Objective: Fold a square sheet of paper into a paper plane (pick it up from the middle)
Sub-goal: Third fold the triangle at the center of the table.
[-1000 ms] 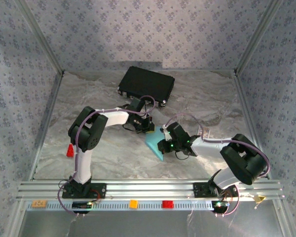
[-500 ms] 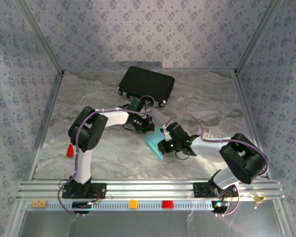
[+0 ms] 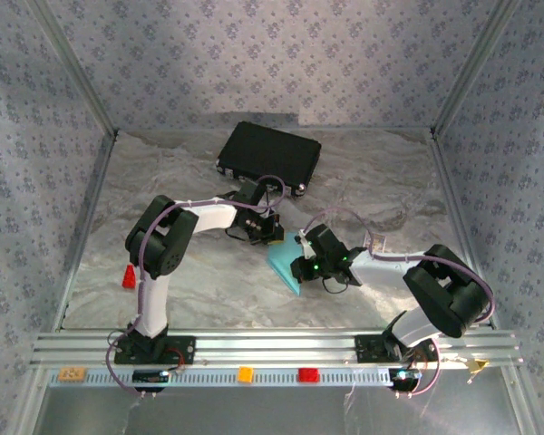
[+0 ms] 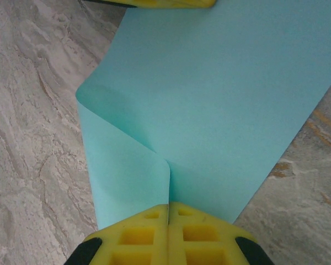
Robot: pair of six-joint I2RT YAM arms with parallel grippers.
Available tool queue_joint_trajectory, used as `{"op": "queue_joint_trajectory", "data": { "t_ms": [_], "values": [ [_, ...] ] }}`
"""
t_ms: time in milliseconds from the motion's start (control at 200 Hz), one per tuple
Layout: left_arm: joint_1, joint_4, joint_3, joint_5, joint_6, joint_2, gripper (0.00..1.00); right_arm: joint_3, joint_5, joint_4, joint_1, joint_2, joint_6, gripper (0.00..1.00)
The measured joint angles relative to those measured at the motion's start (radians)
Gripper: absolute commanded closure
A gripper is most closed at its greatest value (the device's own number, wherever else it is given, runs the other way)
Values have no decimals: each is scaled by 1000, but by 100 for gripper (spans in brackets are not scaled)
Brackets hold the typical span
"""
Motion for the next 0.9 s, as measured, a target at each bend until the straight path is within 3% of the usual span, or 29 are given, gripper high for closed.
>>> {"op": "queue_joint_trajectory", "data": {
  "t_ms": [899],
  "values": [
    [0, 4, -2, 0, -3, 0, 98, 11, 8, -26, 0, 0, 0, 94]
  ]
}}
